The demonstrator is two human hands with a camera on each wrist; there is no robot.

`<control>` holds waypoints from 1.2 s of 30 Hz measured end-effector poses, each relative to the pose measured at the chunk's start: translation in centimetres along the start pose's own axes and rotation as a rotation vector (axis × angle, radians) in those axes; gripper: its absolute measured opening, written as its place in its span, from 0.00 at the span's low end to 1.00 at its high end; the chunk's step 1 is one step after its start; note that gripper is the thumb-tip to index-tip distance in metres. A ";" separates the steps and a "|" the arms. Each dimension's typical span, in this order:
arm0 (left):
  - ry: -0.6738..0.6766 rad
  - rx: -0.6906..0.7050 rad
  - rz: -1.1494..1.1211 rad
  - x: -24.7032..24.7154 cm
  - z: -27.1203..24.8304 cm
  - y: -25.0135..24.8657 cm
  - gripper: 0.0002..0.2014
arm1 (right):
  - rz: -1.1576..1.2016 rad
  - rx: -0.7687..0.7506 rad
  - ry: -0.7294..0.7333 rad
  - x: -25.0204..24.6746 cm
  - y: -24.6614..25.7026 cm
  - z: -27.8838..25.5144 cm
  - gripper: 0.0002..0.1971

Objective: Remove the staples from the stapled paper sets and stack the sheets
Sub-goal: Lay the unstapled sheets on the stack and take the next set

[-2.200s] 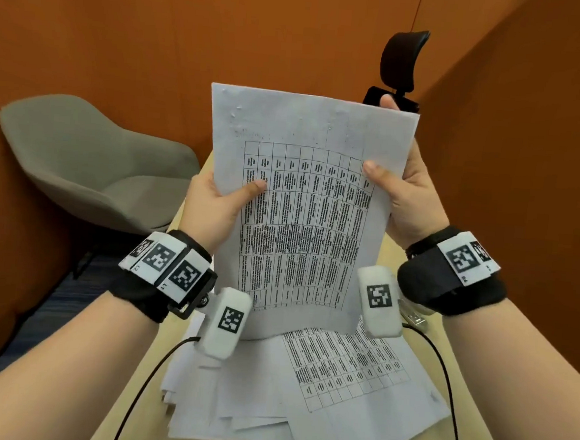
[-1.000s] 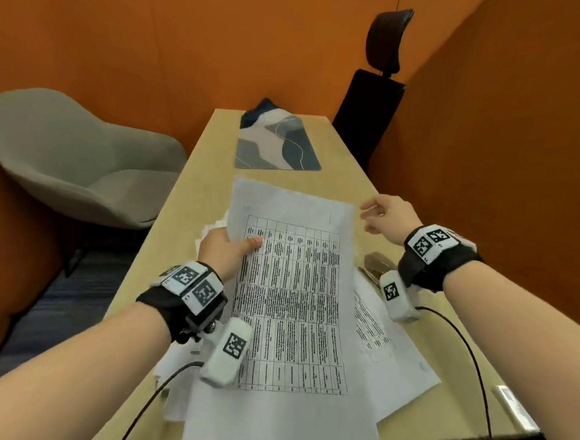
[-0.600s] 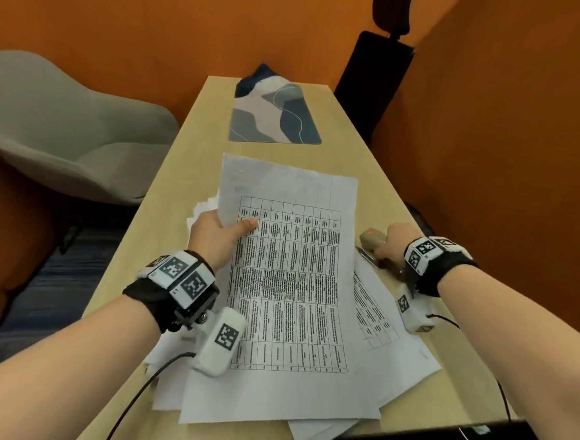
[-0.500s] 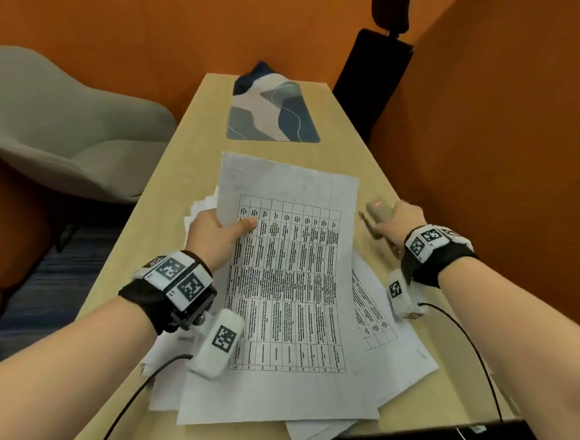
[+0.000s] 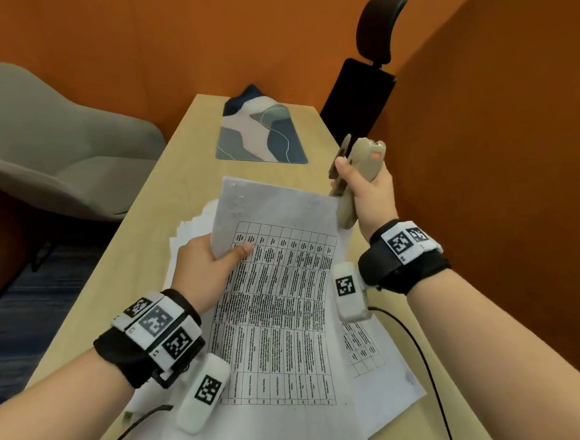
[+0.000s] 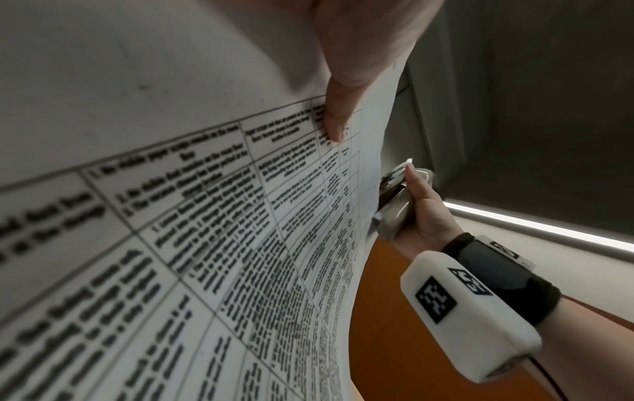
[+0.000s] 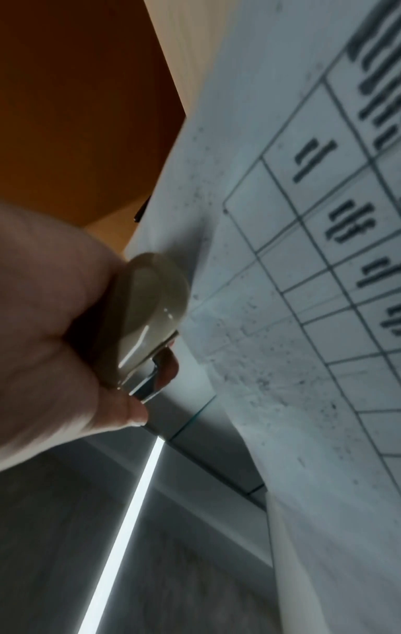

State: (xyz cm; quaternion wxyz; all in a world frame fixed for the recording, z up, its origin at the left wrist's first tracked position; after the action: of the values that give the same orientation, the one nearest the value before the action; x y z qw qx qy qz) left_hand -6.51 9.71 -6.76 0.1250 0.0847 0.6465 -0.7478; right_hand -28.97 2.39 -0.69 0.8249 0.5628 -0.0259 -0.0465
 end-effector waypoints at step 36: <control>-0.053 -0.044 -0.160 -1.3 1.3 0.6 0.03 | 0.299 0.183 -0.310 -4.7 3.1 -1.3 0.16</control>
State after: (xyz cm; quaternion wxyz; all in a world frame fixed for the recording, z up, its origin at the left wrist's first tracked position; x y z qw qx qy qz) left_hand -5.03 8.47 -6.80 0.0839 0.0100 0.6638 -0.7431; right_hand -33.42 5.19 1.79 0.7542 0.6114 -0.2394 -0.0073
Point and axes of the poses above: each hand's wrist, its own z-axis towards the middle knuckle, its own x-axis out of the palm, y = z × x, the point moved 3 cm from there along z, towards the middle knuckle, and after that the axes turned 5 degrees about y, right-handed, at the moved point
